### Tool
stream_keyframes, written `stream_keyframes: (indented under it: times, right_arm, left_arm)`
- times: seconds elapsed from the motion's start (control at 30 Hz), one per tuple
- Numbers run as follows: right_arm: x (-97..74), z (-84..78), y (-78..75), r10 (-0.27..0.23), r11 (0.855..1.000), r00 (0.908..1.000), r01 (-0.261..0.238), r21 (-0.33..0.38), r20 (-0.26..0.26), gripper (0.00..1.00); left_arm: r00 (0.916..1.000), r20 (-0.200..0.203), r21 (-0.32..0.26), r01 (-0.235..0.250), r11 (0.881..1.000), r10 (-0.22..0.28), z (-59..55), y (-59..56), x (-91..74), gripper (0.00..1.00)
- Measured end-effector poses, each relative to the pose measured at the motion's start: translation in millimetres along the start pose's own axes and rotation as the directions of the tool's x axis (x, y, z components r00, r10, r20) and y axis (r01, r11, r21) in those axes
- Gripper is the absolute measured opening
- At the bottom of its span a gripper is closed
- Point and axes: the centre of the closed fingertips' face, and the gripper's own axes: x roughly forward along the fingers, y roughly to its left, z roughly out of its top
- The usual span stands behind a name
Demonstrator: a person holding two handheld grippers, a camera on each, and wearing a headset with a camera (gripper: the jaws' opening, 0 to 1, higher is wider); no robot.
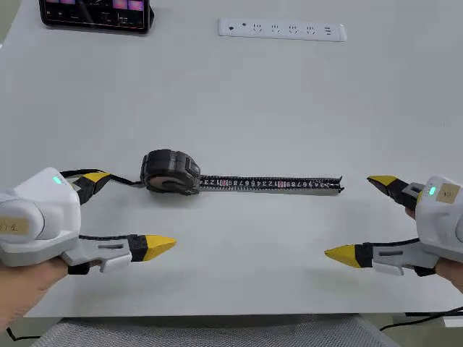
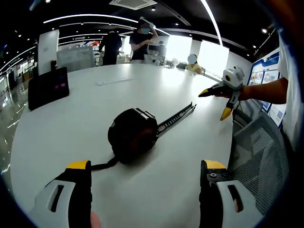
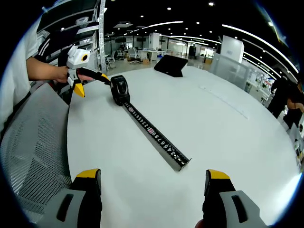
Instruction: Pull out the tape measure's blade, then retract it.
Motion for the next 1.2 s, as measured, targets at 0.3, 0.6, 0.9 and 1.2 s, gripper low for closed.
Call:
stream_keyframes:
  times: [0.3,0.6,0.9,1.2]
  right_arm:
    - [-0.9,-0.6,-12.2,0.007,1.0,0.9997,-0.008,-0.028,-0.022,0.88]
    - [-1.8,-3.6,-25.5,0.003,0.999,0.9993,-0.004,-0.035,-0.037,0.87]
    - [-2.1,-3.7,-36.2,0.004,1.0,0.9994,-0.005,-0.026,-0.034,0.86]
    - [-1.0,-3.4,-38.3,0.015,0.999,0.999,-0.017,-0.038,-0.042,0.84]
  left_arm:
    - [0.9998,0.016,-0.027,0.011,1.0,-0.011,9.0,-4.3,12.3,0.92]
    - [0.9988,0.043,-0.066,0.027,0.997,-0.024,16.5,-6.3,21.0,0.92]
    - [0.9978,0.042,-0.055,0.053,0.997,-0.051,19.4,-16.1,28.0,0.91]
    - [0.9985,0.045,-0.072,0.035,0.997,-0.032,20.9,-15.5,31.7,0.9]
